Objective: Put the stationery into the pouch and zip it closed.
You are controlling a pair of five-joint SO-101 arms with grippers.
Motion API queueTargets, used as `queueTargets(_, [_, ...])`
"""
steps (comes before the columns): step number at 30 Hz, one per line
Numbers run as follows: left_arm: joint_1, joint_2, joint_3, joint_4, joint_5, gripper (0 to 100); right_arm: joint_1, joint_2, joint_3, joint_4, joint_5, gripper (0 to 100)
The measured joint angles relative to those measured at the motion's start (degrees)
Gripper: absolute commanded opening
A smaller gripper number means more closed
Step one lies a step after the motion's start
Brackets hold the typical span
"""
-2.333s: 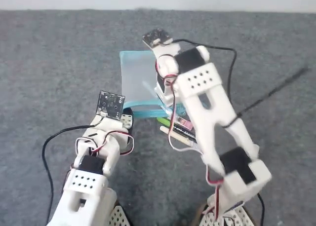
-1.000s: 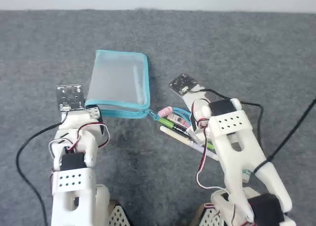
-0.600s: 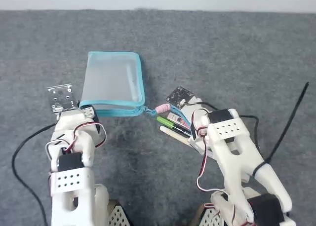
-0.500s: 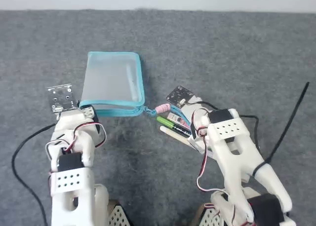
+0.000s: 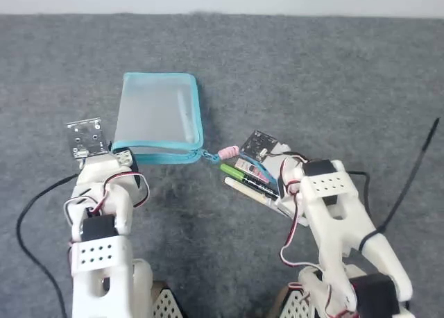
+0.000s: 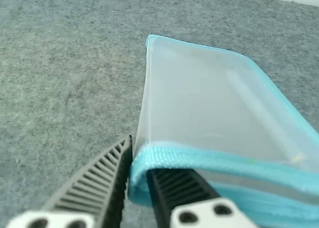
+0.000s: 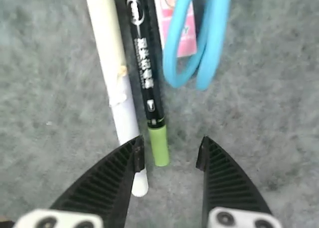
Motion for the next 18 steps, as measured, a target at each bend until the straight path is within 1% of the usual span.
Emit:
queueTargets(9, [0.0,0.0,0.0,0.0,0.0,1,-0.18,0.0,0.18,-3.16,-0.09,16.5])
queueTargets(16, [0.0,0.0,0.0,0.0,0.0,1,0.0,8.35,0.09,-7.65,-0.44,16.4])
queueTargets(18, [0.0,0.0,0.0,0.0,0.0,1,-0.18,8.44,0.09,-7.82,-0.62,12.8])
